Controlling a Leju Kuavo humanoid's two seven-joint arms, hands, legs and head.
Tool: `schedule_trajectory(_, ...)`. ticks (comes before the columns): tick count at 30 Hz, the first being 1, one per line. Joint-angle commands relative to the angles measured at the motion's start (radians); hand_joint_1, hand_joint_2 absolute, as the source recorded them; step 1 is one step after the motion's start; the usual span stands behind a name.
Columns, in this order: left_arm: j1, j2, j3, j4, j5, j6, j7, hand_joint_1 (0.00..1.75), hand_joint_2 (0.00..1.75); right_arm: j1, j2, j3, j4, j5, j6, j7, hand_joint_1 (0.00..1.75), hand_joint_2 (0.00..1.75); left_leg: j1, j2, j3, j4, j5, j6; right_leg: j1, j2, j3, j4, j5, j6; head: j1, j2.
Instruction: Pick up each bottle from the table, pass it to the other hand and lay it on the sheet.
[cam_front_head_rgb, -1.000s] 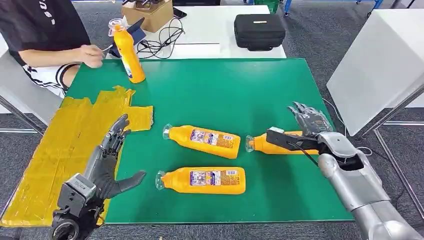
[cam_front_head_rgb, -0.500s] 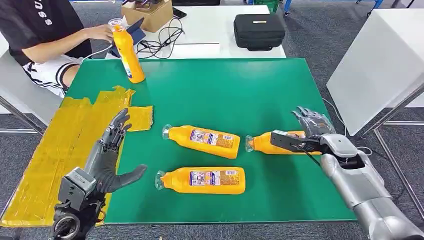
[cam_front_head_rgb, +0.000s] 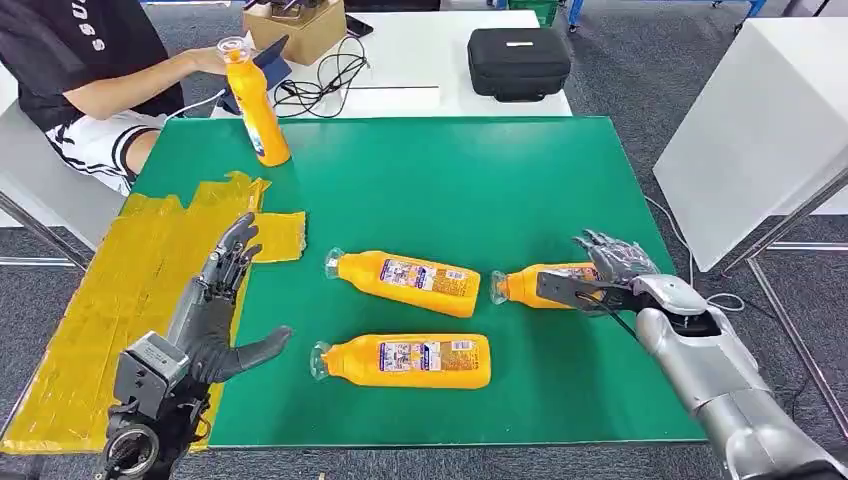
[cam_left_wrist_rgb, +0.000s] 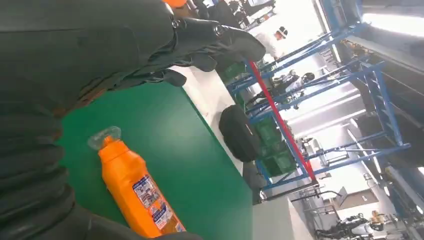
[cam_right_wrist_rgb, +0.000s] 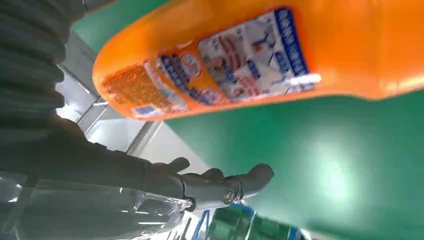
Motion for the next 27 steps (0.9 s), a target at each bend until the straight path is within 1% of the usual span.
schedule_trajectory(1, -0.021, -0.022, 0.03, 0.042, -0.001, -0.013, 0.001, 0.0, 1.75, -0.101, 0.038, 0.063, 0.174, -0.015, 0.05, -0.013, 0.0, 1.75, 0.0, 0.002, 0.002, 0.0, -0.001, -0.001, 0.0, 0.001, 0.002, 0.0, 0.0, 0.001, 0.0, 0.0)
schedule_trajectory(2, -0.02, -0.024, 0.032, 0.041, -0.001, -0.014, 0.002, 0.0, 1.75, -0.107, 0.04, 0.074, 0.187, -0.016, 0.068, -0.011, 0.0, 1.75, 0.0, 0.002, 0.003, 0.0, -0.001, -0.001, 0.0, 0.001, 0.003, -0.001, -0.001, 0.001, 0.0, 0.0)
schedule_trajectory(4, -0.014, -0.025, 0.036, 0.036, -0.002, -0.014, 0.005, 0.0, 1.75, -0.112, 0.042, 0.094, 0.196, 0.004, 0.059, 0.013, 0.0, 1.75, 0.0, 0.002, 0.003, 0.0, -0.001, -0.001, 0.0, 0.001, 0.002, 0.0, 0.0, 0.001, 0.0, 0.0)
schedule_trajectory(11, -0.011, -0.025, 0.036, 0.035, -0.001, -0.014, 0.005, 0.0, 1.75, -0.111, 0.042, 0.095, 0.196, 0.005, 0.059, 0.015, 0.0, 1.75, 0.0, 0.002, 0.002, 0.0, -0.001, -0.001, 0.0, 0.001, 0.001, 0.0, 0.0, 0.001, 0.0, 0.0)
schedule_trajectory(13, -0.01, -0.025, 0.036, 0.034, -0.001, -0.014, 0.005, 0.0, 1.75, -0.109, 0.041, 0.095, 0.197, 0.005, 0.058, 0.015, 0.0, 1.75, 0.0, 0.002, 0.004, 0.0, -0.002, -0.001, 0.0, 0.001, 0.004, 0.0, -0.001, 0.002, 0.0, 0.0)
schedule_trajectory(14, -0.009, -0.027, 0.037, 0.034, -0.001, -0.016, 0.006, 0.0, 1.75, -0.107, 0.041, 0.091, 0.2, -0.001, 0.07, 0.028, 0.0, 1.75, 0.0, 0.001, 0.002, 0.0, -0.001, -0.001, 0.0, 0.0, 0.001, 0.0, 0.0, 0.001, 0.0, 0.0)
schedule_trajectory(17, -0.013, -0.032, 0.034, 0.041, -0.003, -0.022, 0.013, 0.0, 1.75, -0.094, 0.025, 0.096, 0.208, -0.002, 0.111, 0.045, 0.0, 1.75, 0.0, 0.001, 0.003, 0.0, -0.001, -0.001, 0.0, -0.001, 0.003, -0.001, -0.001, 0.001, 0.0, 0.0)
schedule_trajectory(19, -0.018, -0.031, 0.026, 0.053, -0.004, -0.03, 0.021, 0.0, 1.75, -0.091, 0.01, 0.11, 0.225, -0.005, 0.183, 0.051, 0.0, 1.75, 0.0, 0.0, 0.003, -0.001, -0.001, -0.001, 0.0, -0.002, 0.003, -0.001, -0.001, 0.001, 0.0, 0.0)
schedule_trajectory(20, -0.022, -0.029, 0.023, 0.06, -0.004, -0.032, 0.021, 0.0, 1.75, -0.087, 0.002, 0.119, 0.228, -0.002, 0.2, 0.048, 0.0, 1.75, 0.0, -0.001, 0.003, 0.0, -0.001, -0.001, 0.0, -0.002, 0.004, -0.001, -0.001, 0.001, 0.0, 0.0)
schedule_trajectory(23, -0.016, -0.022, 0.023, 0.07, 0.0, -0.031, 0.025, 0.0, 1.75, -0.063, -0.012, 0.122, 0.216, -0.004, 0.212, 0.043, 0.0, 1.75, 0.0, -0.002, 0.003, -0.001, -0.001, 0.0, 0.0, -0.003, 0.004, -0.002, -0.001, 0.001, 0.0, 0.0)
schedule_trajectory(27, -0.004, -0.021, 0.028, 0.066, 0.004, -0.027, 0.026, 0.0, 1.75, -0.068, -0.014, 0.124, 0.207, -0.002, 0.215, 0.043, 0.0, 1.75, 0.0, -0.001, 0.004, -0.001, -0.001, -0.001, 0.0, -0.002, 0.004, -0.002, -0.001, 0.001, 0.0, 0.0)
